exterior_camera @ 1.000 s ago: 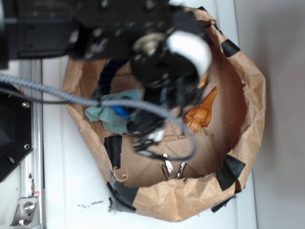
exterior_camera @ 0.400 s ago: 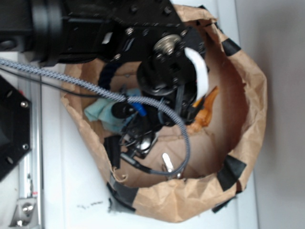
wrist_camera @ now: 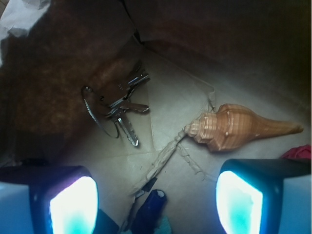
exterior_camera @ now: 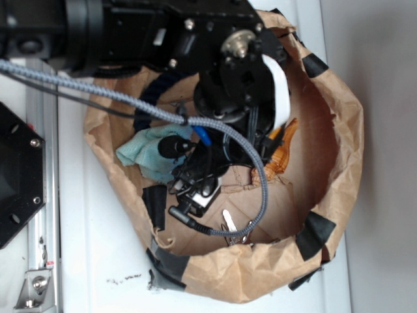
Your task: Grab the silver keys.
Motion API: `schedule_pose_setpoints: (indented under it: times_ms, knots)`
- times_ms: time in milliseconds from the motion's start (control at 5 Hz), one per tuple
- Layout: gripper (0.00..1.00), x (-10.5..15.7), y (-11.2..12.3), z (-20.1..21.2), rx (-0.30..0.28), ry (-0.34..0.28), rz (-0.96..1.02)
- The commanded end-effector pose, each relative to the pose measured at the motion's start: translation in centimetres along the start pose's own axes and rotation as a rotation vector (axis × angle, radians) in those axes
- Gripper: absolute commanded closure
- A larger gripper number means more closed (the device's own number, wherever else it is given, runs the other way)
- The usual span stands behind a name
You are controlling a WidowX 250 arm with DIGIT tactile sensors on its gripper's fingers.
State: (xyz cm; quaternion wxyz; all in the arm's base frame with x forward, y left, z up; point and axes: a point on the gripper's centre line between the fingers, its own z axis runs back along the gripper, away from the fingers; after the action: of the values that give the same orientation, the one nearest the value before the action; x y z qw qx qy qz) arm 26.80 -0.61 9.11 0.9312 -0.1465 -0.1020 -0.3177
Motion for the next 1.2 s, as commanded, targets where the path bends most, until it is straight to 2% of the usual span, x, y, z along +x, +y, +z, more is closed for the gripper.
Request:
schedule_pose_setpoints:
  times_ms: [0, 200, 400, 600, 800, 1000]
  knots:
    - [0.0, 0.4, 0.5, -1.7, 0.003, -0.011, -0.019]
    - [0.0, 0.5, 1.7, -2.7, 0.005, 0.011, -0.004]
    - [0.0, 0.9, 0.8, -3.4, -0.036, 0.014, -0.038]
    - [0.0, 0.5, -3.3, -4.3, -0.06, 0.033, -0.186]
    - [0.0, 0.6, -4.9, -4.2, -0.081, 0.011, -0.235]
    - [0.0, 1.2, -5.7, -4.7, -0.068, -0.045, -0.252]
